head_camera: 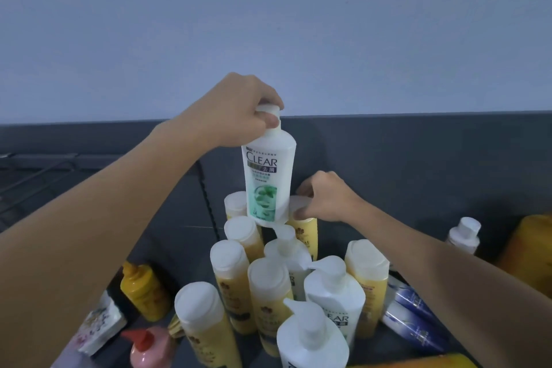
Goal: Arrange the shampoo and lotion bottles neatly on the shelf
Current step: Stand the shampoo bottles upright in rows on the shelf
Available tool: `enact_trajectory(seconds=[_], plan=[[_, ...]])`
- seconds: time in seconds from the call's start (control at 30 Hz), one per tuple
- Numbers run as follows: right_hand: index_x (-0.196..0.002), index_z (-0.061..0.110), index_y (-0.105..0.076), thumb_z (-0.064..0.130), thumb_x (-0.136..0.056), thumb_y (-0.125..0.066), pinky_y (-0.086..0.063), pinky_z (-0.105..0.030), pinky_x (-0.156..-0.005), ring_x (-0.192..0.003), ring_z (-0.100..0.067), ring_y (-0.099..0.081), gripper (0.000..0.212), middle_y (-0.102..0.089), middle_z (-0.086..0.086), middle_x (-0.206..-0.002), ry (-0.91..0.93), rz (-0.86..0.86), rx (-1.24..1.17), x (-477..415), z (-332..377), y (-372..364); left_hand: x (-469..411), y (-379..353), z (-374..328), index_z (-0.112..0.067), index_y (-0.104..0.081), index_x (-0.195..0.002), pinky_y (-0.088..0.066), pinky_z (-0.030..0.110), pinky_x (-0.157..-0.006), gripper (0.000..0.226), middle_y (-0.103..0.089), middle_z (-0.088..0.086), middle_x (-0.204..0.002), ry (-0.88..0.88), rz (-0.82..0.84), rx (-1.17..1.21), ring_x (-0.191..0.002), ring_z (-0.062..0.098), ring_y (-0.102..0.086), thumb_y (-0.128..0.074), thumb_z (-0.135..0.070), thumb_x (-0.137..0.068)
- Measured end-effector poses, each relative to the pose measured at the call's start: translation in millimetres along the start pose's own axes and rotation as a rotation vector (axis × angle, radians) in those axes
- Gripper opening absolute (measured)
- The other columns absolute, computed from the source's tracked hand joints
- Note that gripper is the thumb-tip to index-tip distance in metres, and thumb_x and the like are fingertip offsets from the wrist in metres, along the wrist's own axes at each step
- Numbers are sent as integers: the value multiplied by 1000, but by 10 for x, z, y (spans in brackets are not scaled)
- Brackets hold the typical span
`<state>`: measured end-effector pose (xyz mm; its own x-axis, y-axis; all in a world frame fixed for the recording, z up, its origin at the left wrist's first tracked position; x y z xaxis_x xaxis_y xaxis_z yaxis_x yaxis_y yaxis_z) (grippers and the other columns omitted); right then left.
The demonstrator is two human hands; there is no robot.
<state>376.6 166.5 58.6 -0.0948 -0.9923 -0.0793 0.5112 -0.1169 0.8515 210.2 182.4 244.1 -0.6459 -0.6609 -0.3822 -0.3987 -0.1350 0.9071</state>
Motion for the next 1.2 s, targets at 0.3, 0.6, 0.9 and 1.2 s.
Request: enact_trajectory(seconds=[0.3,0.6,0.9,1.2], plan=[[-100,17,-77,32,-58,-94,-63,-38,-82,-87,-14,-73,47,-78,5,-93,-21,47,60,119,-132,128,-136,183,-275,-26,-74,-120,-44,25,-88,30,-71,-4,-119,-36,-66,81,-105,11,-61,-69,-26,-91],[-115,13,-74,31,-74,-90,-59,-36,-91,-94,-14,-72,48,-77,3,-103,-148,53,124,628,-479,832,-315,-163,-736,-24,-75,-119,-51,34,-98,30,-72,-3,-120,-97,-50,160,-113,16,-63,-71,-27,-89],[-87,19,-82,39,-76,-84,-60,-39,-89,-87,-10,-75,22,-79,8,-85,-122,81,109,994,-433,905,-497,-460,-972,-32,-54,-85,-40,31,-75,12,-51,-4,-83,-161,14,167,-78,17,-42,-62,-38,-77],[-92,5,-79,40,-78,-81,-60,-42,-89,-95,-23,-74,38,-79,-10,-93,-86,141,60,1097,-509,749,-334,-1287,-834,-28,-74,-119,-53,43,-95,31,-68,1,-126,-75,174,75,-113,26,-63,-73,-31,-88]])
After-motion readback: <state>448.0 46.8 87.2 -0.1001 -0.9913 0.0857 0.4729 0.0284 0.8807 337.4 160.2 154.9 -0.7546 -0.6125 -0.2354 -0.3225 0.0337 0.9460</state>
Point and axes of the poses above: each hand's wrist, its own x-axis away from the middle knuckle, its own y-axis out of the back of the hand, z = x × y, the point moved 5 cm from there along -x, towards the middle knuckle
